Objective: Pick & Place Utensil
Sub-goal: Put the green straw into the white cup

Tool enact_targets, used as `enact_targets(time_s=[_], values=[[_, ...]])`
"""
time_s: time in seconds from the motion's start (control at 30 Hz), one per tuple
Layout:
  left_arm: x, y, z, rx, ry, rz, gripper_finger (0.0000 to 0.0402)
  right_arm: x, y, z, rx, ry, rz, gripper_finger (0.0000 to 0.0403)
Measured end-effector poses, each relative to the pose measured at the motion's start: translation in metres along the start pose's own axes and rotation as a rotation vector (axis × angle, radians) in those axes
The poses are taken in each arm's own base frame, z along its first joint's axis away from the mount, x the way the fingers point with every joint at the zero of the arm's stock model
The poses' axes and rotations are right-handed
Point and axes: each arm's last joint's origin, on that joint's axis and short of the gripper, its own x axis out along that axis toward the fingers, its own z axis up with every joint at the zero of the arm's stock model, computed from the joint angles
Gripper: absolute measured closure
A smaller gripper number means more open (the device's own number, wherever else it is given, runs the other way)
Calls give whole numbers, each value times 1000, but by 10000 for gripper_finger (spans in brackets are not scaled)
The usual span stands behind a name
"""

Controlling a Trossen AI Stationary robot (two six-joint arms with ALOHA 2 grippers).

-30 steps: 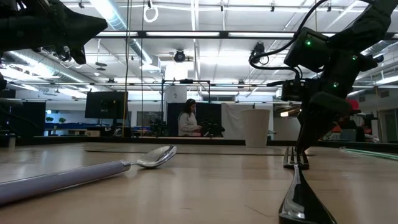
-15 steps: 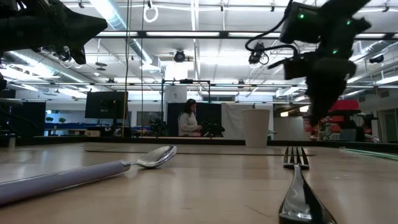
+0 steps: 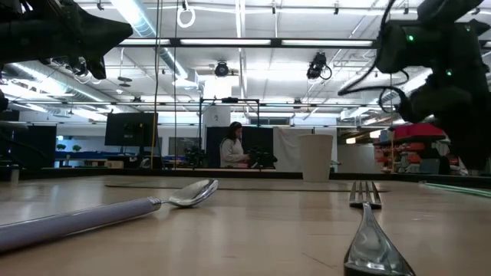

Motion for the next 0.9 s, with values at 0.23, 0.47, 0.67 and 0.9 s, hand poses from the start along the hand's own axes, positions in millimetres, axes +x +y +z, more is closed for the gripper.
enact_targets(time_s=[0.23, 0.47, 0.67, 0.9], values=[[0, 0, 0, 2, 1, 0, 369, -4, -9, 2, 161, -50, -16, 229], [0, 0, 0, 5, 2, 8, 369, 4, -11, 7, 419, -165, -23, 235], [0, 0, 0, 4, 1, 8, 369, 28, -11, 8, 505, -130, 109, 261], [0, 0, 0, 4, 1, 8, 369, 32, -13, 7, 506, -122, 112, 291]])
